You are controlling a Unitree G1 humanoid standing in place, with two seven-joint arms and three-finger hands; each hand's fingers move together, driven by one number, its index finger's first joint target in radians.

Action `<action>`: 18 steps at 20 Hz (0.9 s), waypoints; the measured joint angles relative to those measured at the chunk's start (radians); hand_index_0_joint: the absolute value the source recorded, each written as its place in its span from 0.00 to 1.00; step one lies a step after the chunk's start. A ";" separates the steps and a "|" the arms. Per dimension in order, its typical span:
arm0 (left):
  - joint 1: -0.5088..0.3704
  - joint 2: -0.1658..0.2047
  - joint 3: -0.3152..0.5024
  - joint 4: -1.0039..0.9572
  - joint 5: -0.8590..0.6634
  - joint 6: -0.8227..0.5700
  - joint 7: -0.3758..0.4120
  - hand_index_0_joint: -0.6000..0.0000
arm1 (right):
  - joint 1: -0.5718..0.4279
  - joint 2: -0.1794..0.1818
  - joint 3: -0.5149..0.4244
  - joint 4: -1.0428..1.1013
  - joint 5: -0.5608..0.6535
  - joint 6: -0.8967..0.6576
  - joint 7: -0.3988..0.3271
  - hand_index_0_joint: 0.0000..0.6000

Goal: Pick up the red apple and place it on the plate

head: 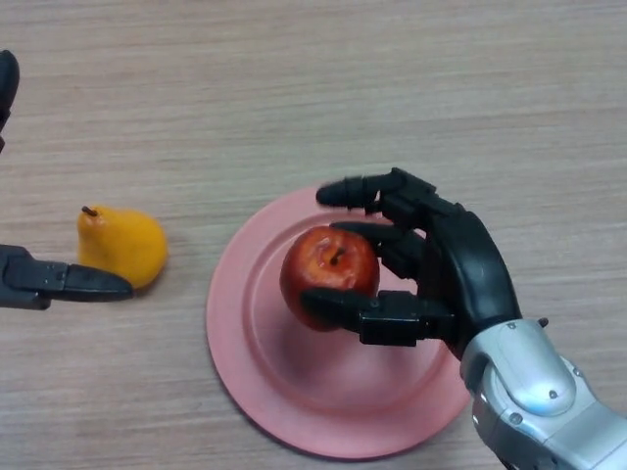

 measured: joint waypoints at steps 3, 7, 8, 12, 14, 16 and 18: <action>-0.002 0.000 0.000 -0.002 -0.001 0.008 0.000 1.00 | -0.038 0.001 -0.051 -0.001 -0.006 0.000 0.016 0.00; -0.006 0.002 0.000 -0.002 0.001 0.008 0.000 1.00 | -0.041 0.001 -0.100 0.001 -0.006 0.019 0.063 0.00; -0.007 0.002 -0.001 -0.002 0.003 0.008 0.000 1.00 | -0.041 0.001 -0.125 -0.016 -0.006 0.050 0.086 0.00; -0.018 0.002 -0.005 -0.002 0.008 0.008 0.000 1.00 | -0.043 0.004 -0.291 -0.104 -0.028 0.136 0.185 0.00; -0.017 0.001 -0.021 -0.001 0.047 0.008 0.000 1.00 | -0.047 0.002 -0.368 -0.171 -0.028 0.197 0.223 0.00; -0.017 -0.004 -0.046 0.000 0.046 0.008 -0.001 1.00 | -0.013 -0.029 -0.423 -0.236 -0.027 0.210 0.295 0.00; -0.018 -0.005 -0.051 -0.001 0.054 0.008 -0.001 1.00 | 0.047 -0.061 -0.476 -0.254 -0.022 0.207 0.375 0.00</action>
